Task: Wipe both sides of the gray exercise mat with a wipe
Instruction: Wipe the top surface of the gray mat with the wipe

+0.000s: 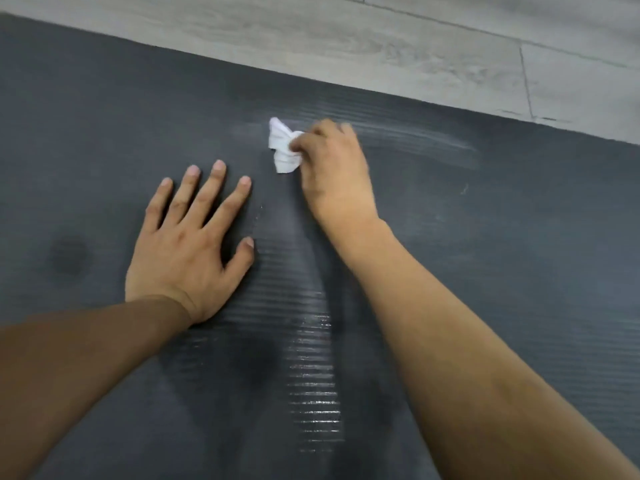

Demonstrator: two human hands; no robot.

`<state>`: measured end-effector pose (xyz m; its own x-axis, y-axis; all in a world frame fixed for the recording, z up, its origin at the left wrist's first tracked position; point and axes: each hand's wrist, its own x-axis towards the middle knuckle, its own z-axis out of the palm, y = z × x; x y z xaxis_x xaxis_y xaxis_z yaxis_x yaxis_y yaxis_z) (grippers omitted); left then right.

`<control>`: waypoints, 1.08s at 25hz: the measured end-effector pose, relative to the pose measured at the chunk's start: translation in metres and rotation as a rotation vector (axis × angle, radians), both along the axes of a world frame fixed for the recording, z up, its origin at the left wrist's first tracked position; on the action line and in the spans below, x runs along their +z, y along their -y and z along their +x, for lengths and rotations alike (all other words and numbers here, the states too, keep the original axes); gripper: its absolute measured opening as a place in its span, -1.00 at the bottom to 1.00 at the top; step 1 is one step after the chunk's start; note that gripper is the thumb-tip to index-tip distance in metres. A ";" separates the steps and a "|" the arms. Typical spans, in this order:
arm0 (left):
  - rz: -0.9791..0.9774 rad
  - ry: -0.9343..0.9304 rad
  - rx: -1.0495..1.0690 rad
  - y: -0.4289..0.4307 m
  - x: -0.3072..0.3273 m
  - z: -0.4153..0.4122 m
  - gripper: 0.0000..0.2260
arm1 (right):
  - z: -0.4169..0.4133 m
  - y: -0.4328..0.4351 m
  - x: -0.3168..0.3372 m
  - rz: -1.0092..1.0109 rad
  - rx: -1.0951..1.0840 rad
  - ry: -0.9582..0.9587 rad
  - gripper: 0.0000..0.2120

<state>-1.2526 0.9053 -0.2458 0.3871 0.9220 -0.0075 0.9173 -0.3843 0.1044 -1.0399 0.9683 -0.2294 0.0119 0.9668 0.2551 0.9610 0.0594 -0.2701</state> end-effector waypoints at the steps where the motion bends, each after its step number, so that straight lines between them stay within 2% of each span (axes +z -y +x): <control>1: 0.006 0.001 0.008 0.001 0.000 -0.001 -0.36 | 0.043 0.017 0.000 0.021 -0.157 0.015 -0.72; 4: 0.018 0.010 0.011 0.001 -0.001 0.001 -0.36 | 0.140 0.062 0.017 -0.061 -0.741 -0.020 -0.64; 5: 0.020 0.009 0.009 0.001 -0.001 0.001 -0.36 | 0.142 0.062 0.015 -0.038 -0.874 -0.053 -0.62; 6: 0.020 0.009 0.009 0.001 -0.001 0.001 -0.36 | 0.125 0.053 0.012 0.005 -0.897 -0.097 -0.62; 7: 0.021 0.009 0.009 0.000 -0.001 0.001 -0.36 | 0.095 0.041 0.008 0.046 -0.781 -0.148 -0.63; 9: 0.025 0.009 0.010 0.000 -0.002 0.000 -0.36 | 0.013 0.018 -0.003 0.096 -0.396 -0.230 -0.72; 11: 0.025 0.019 0.012 0.001 -0.002 0.000 -0.36 | -0.051 0.014 -0.006 0.080 -0.066 -0.180 -0.81; 13: 0.025 0.026 0.013 0.000 -0.002 -0.001 -0.36 | -0.036 0.015 -0.004 0.085 0.041 -0.136 -0.82; 15: 0.021 0.028 0.008 0.000 -0.002 -0.001 -0.37 | 0.034 0.036 -0.006 0.107 -0.135 -0.057 -0.77; 18: 0.032 0.014 0.015 0.000 -0.004 -0.001 -0.37 | 0.134 0.086 0.009 0.021 -0.655 -0.076 -0.68; 20: 0.026 0.012 0.013 0.000 -0.004 0.000 -0.37 | 0.127 0.086 0.005 0.058 -0.858 -0.135 -0.63; 21: 0.027 0.017 0.013 0.000 -0.003 -0.001 -0.37 | 0.099 0.072 0.000 0.083 -0.805 -0.174 -0.63; 23: 0.037 0.024 0.015 0.000 -0.004 -0.002 -0.36 | 0.019 0.047 -0.007 0.146 -0.457 -0.242 -0.70; 25: 0.038 0.050 0.011 0.001 -0.005 -0.001 -0.36 | -0.059 0.039 -0.008 0.126 -0.137 -0.214 -0.82; 27: 0.039 0.060 0.010 0.000 -0.006 -0.001 -0.35 | -0.069 0.040 -0.004 0.092 -0.001 -0.206 -0.85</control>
